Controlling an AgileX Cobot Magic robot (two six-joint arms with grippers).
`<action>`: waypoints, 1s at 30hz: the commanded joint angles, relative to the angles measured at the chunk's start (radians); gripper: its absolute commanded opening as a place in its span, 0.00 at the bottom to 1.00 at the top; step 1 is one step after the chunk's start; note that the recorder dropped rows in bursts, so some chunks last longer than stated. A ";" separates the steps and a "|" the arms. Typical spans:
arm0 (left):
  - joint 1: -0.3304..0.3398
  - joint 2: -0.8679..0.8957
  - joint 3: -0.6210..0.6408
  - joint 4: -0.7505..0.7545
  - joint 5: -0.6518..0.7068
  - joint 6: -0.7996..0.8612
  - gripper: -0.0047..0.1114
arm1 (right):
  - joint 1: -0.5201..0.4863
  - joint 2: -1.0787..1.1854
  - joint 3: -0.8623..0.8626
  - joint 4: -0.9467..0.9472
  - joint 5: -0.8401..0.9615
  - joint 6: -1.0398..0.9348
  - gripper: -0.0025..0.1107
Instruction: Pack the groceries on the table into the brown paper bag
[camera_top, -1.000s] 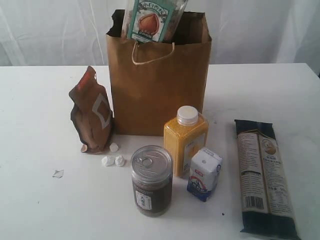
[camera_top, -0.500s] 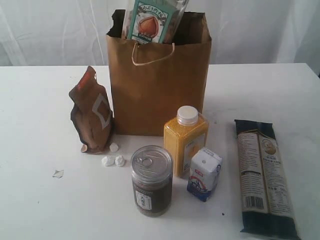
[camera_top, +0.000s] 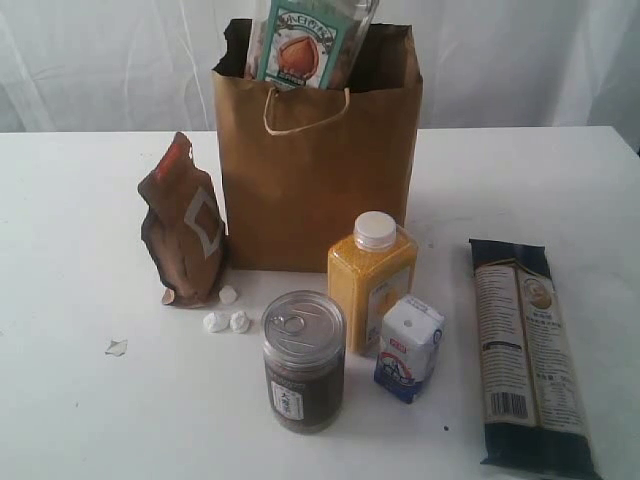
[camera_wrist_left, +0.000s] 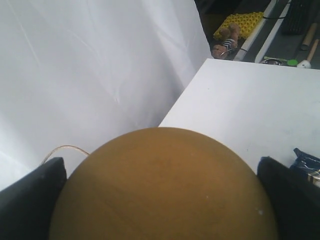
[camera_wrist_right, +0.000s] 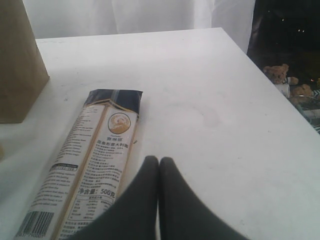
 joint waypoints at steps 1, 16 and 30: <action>0.000 -0.020 -0.002 -0.003 -0.030 -0.003 0.73 | -0.001 -0.003 0.005 0.000 -0.005 0.004 0.02; 0.000 -0.020 -0.002 -0.003 -0.016 -0.003 0.73 | -0.001 -0.003 0.005 -0.188 -0.040 -0.298 0.02; 0.000 -0.020 -0.002 -0.005 -0.015 -0.003 0.73 | -0.001 -0.003 0.005 0.111 -0.782 0.245 0.02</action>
